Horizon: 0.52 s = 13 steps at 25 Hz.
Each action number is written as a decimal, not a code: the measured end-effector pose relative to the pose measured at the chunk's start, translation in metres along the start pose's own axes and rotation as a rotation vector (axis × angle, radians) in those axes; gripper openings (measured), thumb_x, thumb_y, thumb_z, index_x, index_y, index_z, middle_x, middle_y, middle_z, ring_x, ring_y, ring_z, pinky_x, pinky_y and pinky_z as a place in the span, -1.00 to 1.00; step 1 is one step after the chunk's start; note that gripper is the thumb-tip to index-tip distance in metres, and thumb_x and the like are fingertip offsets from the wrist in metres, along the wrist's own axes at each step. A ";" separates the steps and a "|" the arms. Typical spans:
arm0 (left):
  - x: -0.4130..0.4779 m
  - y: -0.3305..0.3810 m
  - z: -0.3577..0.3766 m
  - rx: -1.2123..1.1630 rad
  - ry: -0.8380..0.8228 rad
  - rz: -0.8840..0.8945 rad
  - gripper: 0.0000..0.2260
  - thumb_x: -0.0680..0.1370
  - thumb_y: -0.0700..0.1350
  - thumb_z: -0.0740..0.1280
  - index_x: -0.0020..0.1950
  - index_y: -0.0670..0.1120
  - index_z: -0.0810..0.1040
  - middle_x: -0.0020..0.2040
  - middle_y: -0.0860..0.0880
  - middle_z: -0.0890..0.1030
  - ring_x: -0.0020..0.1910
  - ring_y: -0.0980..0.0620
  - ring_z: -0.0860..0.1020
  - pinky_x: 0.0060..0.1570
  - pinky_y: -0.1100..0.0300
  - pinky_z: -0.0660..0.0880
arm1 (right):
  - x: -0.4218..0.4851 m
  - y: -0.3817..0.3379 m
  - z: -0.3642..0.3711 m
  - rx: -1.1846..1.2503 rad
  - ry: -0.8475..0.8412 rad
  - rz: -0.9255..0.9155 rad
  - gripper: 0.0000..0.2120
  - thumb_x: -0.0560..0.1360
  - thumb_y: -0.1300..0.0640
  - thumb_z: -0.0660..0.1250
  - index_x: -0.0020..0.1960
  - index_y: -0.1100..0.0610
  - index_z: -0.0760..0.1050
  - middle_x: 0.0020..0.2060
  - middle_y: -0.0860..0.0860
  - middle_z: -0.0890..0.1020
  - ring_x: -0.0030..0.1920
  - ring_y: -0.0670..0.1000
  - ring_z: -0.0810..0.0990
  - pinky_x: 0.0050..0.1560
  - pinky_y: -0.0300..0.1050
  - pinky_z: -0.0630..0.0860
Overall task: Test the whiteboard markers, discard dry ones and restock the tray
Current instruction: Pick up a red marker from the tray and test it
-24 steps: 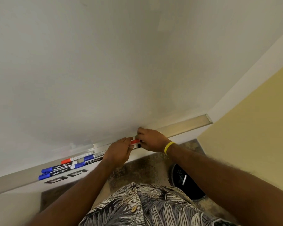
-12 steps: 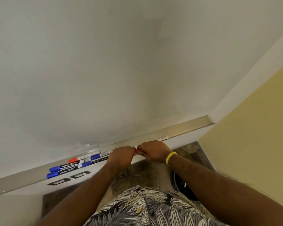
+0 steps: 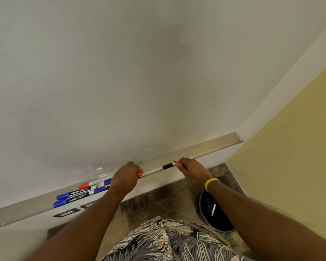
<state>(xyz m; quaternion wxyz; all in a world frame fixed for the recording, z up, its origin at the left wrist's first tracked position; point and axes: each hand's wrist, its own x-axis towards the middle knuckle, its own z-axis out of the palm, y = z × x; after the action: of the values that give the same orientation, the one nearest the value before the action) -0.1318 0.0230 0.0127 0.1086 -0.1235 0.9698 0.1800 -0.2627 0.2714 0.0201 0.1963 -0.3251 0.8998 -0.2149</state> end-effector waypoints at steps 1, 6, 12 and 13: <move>0.004 0.002 0.001 -0.001 0.002 -0.015 -0.81 0.63 -0.04 0.24 0.13 -0.05 0.59 0.00 -0.01 0.53 -0.05 0.02 0.53 -0.06 0.22 0.38 | -0.001 -0.005 0.003 0.056 0.013 0.002 -0.75 0.66 -0.05 0.14 0.01 0.09 0.48 -0.26 -0.03 0.52 -0.31 -0.05 0.44 -0.32 -0.16 0.29; 0.021 0.016 0.008 0.013 0.000 -0.053 -0.87 0.63 -0.09 0.24 0.01 -0.02 0.58 -0.01 -0.04 0.58 -0.02 -0.04 0.57 -0.05 0.18 0.41 | -0.002 -0.016 0.013 0.155 0.042 0.003 -0.75 0.65 0.08 0.16 0.24 0.13 0.49 -0.10 -0.03 0.51 -0.12 -0.02 0.48 -0.08 -0.17 0.35; 0.034 0.024 0.017 0.097 -0.025 -0.026 -0.83 0.64 -0.05 0.20 0.06 -0.06 0.57 0.02 -0.06 0.58 0.00 -0.05 0.56 0.02 0.12 0.46 | -0.019 -0.018 0.004 0.156 0.097 0.015 -0.71 0.64 0.05 0.19 0.32 0.06 0.48 0.08 0.02 0.62 0.04 0.03 0.56 0.10 -0.09 0.48; 0.035 0.025 0.018 0.101 -0.027 -0.024 -0.82 0.64 -0.05 0.19 0.06 -0.05 0.57 0.03 -0.06 0.58 0.00 -0.05 0.56 0.02 0.12 0.47 | -0.022 -0.018 0.002 0.157 0.106 0.021 -0.70 0.64 0.04 0.20 0.34 0.06 0.48 0.12 0.02 0.62 0.07 0.04 0.56 0.14 -0.07 0.49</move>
<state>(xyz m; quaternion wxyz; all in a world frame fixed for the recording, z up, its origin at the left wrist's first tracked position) -0.1687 0.0456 -0.0049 0.1297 -0.1269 0.9746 0.1312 -0.2370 0.2728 0.0321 0.1755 -0.2875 0.8926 -0.2996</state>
